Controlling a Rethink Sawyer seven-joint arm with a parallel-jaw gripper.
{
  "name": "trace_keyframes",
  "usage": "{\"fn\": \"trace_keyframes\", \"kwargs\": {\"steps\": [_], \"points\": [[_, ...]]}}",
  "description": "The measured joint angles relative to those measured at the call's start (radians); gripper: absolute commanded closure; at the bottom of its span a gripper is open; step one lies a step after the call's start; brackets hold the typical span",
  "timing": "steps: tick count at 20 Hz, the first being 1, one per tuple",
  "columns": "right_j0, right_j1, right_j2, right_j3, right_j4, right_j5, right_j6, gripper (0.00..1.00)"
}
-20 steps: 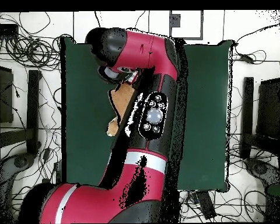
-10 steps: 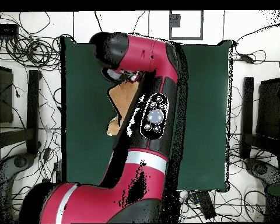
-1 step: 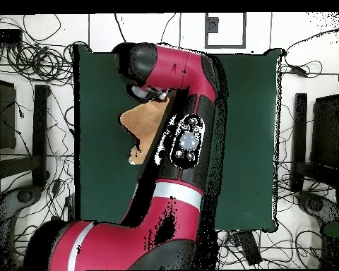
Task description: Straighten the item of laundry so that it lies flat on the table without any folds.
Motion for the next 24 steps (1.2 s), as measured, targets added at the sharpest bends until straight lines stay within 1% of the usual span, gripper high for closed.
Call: {"fn": "trace_keyframes", "kwargs": {"steps": [3,12,17,24], "points": [[0.001,0.000,0.000,0.009,-0.001,-0.015,0.000,0.00],[0.000,0.000,0.000,0.066,-0.008,-0.121,0.000,0.00],[-0.001,0.001,0.000,0.075,-0.010,-0.126,0.000,0.00],[-0.034,-0.001,0.002,0.077,-0.015,-0.126,0.000,0.00]]}}
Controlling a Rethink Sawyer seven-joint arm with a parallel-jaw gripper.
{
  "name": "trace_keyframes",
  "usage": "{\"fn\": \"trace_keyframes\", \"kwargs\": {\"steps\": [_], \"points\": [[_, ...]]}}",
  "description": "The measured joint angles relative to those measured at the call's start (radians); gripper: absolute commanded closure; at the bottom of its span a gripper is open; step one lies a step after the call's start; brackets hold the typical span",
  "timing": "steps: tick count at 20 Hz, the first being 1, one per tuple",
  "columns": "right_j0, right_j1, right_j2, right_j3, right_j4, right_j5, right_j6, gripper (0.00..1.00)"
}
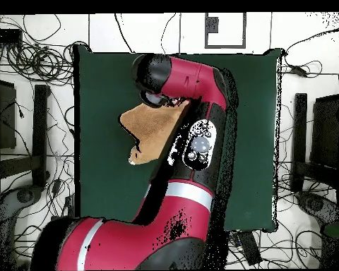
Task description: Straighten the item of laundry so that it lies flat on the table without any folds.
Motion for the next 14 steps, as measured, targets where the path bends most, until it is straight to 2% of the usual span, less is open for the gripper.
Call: {"fn": "trace_keyframes", "kwargs": {"steps": [9,12,14], "points": [[-0.064,0.009,0.000,-0.023,-0.002,0.012,0.000,0.00],[-0.079,0.048,-0.008,-0.076,-0.001,0.065,0.000,0.00],[-0.088,0.101,-0.017,-0.143,0.002,0.150,0.000,0.00]]}}
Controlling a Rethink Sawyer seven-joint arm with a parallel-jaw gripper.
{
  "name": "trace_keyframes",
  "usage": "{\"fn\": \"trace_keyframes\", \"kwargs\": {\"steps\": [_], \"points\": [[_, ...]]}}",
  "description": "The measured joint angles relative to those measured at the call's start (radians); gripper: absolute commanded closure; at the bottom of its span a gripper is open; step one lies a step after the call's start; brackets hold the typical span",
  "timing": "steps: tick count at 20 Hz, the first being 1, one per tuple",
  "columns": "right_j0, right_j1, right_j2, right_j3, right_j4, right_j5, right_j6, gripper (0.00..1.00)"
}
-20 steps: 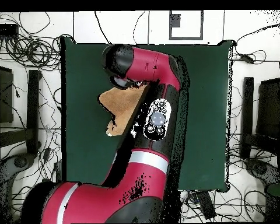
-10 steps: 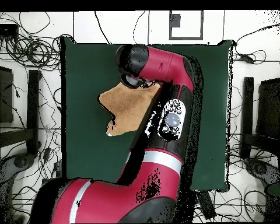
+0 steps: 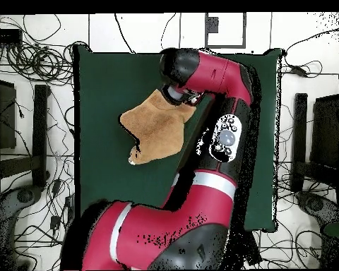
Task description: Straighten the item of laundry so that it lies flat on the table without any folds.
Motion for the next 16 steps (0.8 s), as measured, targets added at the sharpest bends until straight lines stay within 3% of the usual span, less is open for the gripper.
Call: {"fn": "trace_keyframes", "kwargs": {"steps": [7,16], "points": [[0.002,0.121,-0.007,-0.103,0.012,0.127,0.048,0.00],[-0.001,0.246,-0.036,-0.221,0.022,0.202,0.234,0.00]]}}
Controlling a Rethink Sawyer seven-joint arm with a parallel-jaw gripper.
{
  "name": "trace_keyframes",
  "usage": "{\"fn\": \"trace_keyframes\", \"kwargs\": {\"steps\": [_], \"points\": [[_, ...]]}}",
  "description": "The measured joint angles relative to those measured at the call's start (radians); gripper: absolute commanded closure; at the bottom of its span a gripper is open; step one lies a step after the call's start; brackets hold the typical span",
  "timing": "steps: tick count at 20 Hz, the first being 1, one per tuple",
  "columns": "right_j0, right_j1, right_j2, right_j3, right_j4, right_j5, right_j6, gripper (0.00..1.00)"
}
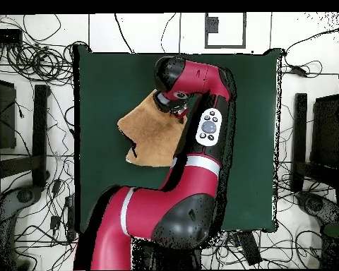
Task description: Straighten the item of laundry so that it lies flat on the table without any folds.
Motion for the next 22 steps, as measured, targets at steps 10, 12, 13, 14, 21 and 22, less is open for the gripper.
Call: {"fn": "trace_keyframes", "kwargs": {"steps": [10,12,13,14,21,22], "points": [[-0.004,-0.002,0.000,-0.022,-0.003,0.003,0.019,1.00],[-0.004,-0.001,0.000,-0.025,-0.004,0.004,0.019,1.00],[-0.004,-0.001,0.000,-0.027,-0.004,0.004,0.019,1.00],[-0.004,-0.001,0.000,-0.028,-0.004,0.004,0.019,1.00],[-0.004,-0.001,0.000,-0.030,-0.007,0.003,0.019,1.00],[-0.004,-0.001,0.000,-0.030,-0.008,0.003,0.019,1.00]]}}
